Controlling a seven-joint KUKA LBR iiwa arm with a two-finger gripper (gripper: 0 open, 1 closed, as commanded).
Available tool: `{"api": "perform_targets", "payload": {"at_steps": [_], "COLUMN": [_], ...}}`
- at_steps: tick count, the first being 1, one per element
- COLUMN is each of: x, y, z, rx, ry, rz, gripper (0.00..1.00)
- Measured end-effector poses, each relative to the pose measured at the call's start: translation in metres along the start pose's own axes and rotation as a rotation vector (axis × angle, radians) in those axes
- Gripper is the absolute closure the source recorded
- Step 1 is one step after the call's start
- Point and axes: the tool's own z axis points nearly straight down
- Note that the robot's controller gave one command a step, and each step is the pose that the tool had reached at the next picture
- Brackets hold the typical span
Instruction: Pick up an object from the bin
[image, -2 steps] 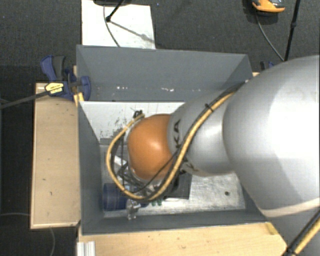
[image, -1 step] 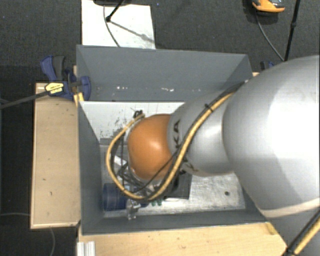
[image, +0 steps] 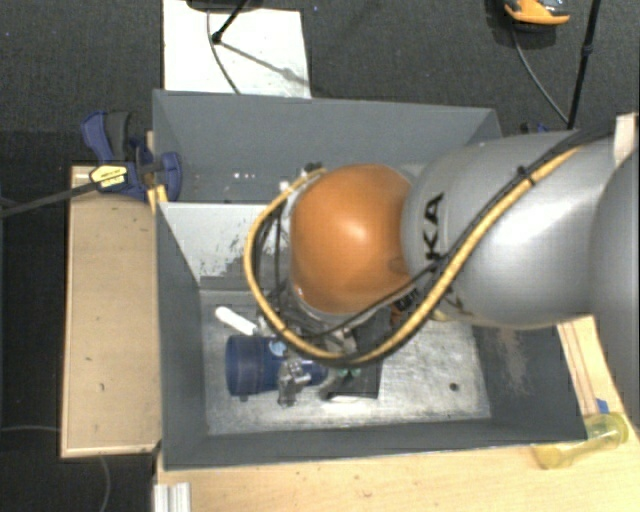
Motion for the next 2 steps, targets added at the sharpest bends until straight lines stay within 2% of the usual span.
{"api": "perform_targets", "payload": {"at_steps": [1, 2], "x": [0.000, -0.001], "y": [0.000, 0.001], "z": [0.000, -0.052], "rx": [0.000, 0.001], "ry": [0.000, 0.005], "rz": [0.001, 0.012], "gripper": [1.00, 1.00]}}
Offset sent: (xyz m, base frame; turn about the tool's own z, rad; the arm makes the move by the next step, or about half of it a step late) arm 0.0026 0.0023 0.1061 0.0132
